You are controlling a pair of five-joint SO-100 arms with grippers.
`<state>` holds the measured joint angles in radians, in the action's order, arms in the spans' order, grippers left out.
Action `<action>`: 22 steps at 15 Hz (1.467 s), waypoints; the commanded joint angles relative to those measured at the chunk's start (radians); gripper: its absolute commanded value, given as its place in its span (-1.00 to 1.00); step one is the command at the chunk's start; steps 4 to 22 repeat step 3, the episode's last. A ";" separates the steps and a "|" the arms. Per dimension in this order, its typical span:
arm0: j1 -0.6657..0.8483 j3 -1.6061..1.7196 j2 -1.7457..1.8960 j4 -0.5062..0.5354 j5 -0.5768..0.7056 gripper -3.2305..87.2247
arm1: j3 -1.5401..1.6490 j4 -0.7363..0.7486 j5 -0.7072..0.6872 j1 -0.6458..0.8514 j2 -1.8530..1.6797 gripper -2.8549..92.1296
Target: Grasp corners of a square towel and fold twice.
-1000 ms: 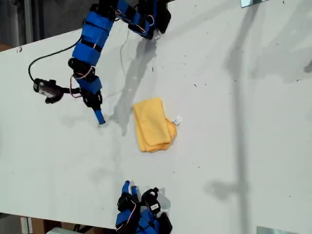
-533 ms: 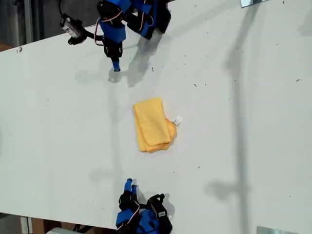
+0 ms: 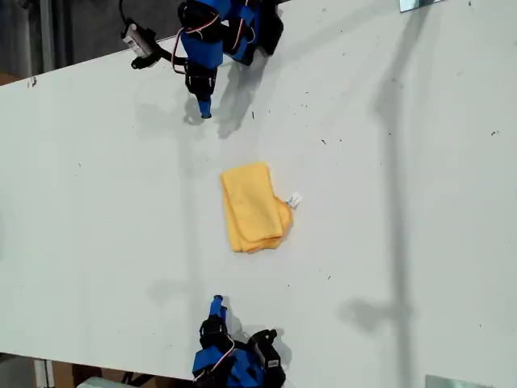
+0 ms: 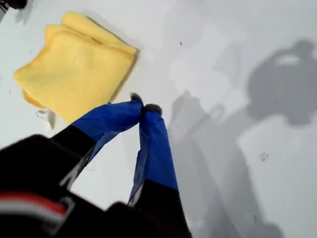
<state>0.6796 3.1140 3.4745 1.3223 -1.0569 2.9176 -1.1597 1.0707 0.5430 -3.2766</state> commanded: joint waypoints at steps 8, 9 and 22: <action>-0.008 0.003 0.000 -0.014 0.006 -0.62 | -0.011 -0.067 0.021 -0.051 -0.009 -0.94; -0.008 0.003 0.000 -0.014 0.006 -0.62 | -0.011 -0.067 0.021 -0.051 -0.009 -0.94; -0.008 0.003 0.000 -0.014 0.006 -0.62 | -0.011 -0.067 0.021 -0.051 -0.009 -0.94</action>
